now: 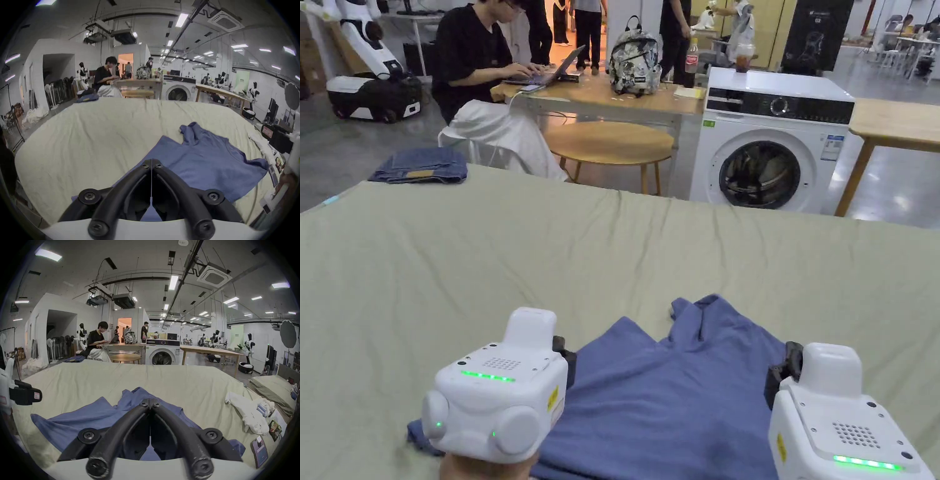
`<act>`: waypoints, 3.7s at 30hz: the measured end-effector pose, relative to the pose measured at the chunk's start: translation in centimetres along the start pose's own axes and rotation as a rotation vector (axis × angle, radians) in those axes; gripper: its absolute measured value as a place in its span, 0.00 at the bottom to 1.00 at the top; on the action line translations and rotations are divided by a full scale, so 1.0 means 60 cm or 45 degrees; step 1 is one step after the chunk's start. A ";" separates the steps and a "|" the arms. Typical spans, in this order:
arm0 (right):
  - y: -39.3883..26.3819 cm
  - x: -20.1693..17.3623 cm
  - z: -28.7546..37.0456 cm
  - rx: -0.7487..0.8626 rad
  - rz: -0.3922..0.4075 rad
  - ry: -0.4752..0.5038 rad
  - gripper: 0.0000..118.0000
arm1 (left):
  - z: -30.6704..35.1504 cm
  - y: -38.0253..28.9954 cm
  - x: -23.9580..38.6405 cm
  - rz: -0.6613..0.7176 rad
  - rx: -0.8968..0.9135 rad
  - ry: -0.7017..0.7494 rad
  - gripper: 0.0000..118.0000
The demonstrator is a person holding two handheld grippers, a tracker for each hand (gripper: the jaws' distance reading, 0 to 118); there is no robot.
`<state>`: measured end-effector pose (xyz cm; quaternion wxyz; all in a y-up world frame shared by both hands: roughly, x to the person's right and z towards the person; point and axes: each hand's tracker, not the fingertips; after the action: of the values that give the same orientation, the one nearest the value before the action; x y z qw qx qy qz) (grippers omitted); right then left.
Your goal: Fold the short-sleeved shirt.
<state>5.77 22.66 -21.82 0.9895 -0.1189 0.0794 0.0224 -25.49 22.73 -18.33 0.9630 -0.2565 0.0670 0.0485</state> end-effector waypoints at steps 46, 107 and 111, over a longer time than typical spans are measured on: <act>-0.085 0.019 -0.046 -0.279 0.037 0.013 0.00 | -0.091 -0.095 -0.258 0.303 -0.802 0.248 0.54; 0.044 0.065 -0.472 -0.598 0.221 0.155 0.00 | -0.049 -0.011 -0.258 0.395 -0.410 0.075 0.01; 0.100 0.098 -0.414 -0.462 0.237 0.089 0.00 | -0.024 0.022 -0.251 0.387 -0.323 0.026 0.01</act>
<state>7.44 22.71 -47.96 0.9421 -0.2881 0.1189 0.1236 -40.67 22.28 -17.92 0.9039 -0.3631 0.1080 0.1987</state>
